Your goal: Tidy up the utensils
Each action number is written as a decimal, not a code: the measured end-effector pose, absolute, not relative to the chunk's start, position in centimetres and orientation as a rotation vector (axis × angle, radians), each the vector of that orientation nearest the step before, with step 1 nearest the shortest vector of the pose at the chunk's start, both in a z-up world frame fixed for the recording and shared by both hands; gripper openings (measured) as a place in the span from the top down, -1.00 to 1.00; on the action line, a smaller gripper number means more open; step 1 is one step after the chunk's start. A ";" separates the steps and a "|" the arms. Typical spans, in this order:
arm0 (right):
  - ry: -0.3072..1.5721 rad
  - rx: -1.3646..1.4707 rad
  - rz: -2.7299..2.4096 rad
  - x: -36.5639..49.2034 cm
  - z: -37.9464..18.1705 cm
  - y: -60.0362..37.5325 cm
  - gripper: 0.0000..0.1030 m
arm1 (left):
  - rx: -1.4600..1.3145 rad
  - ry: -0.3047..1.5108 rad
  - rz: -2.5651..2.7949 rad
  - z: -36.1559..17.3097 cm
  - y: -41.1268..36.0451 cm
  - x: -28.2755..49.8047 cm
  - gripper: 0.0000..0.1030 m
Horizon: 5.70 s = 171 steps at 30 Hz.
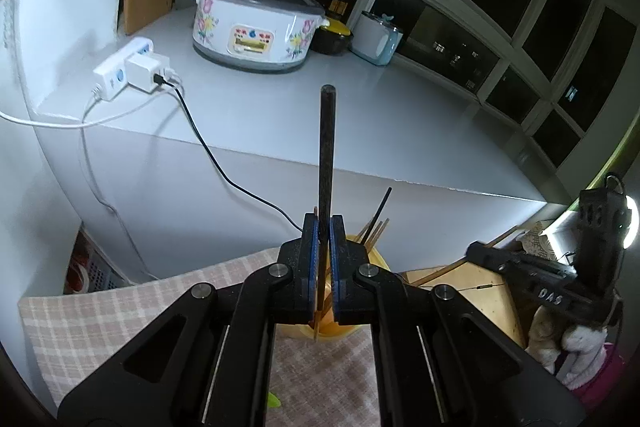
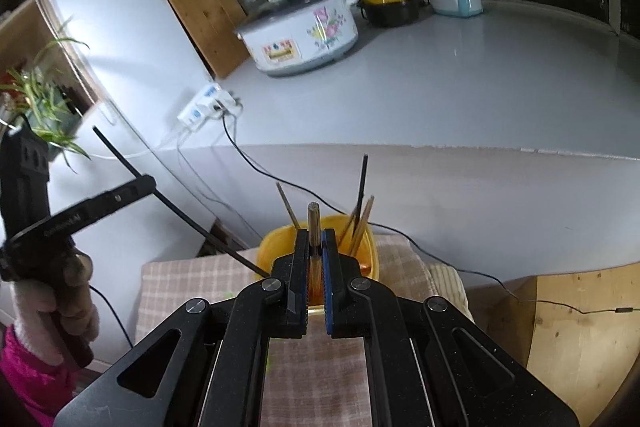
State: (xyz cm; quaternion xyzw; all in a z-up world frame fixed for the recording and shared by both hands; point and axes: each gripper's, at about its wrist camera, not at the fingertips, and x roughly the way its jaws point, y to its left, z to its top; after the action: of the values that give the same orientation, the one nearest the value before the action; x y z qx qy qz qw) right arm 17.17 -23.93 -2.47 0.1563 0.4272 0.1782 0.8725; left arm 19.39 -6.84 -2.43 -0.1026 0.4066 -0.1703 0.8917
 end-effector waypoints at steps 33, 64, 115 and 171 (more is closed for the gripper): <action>1.040 0.291 0.327 18.2 -8.4 -22.1 0.35 | -0.197 0.958 -0.331 -6.7 -7.2 18.3 0.55; 1.293 0.044 0.783 10.8 -14.9 -7.7 0.35 | -0.367 1.116 0.080 -13.9 9.1 5.3 0.55; 1.433 -0.258 0.736 13.9 -24.1 1.7 0.35 | -0.257 1.460 -0.039 -28.1 -0.7 2.2 0.55; 1.593 -0.056 0.814 14.1 -25.6 8.8 0.86 | -0.474 1.368 0.109 -21.1 21.9 4.1 0.73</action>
State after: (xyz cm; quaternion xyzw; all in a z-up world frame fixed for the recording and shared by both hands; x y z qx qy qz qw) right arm 14.10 8.84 -25.65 -0.0246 0.6943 0.3548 0.6257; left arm 4.13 21.93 -21.13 -0.2169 0.6254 0.0499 0.7479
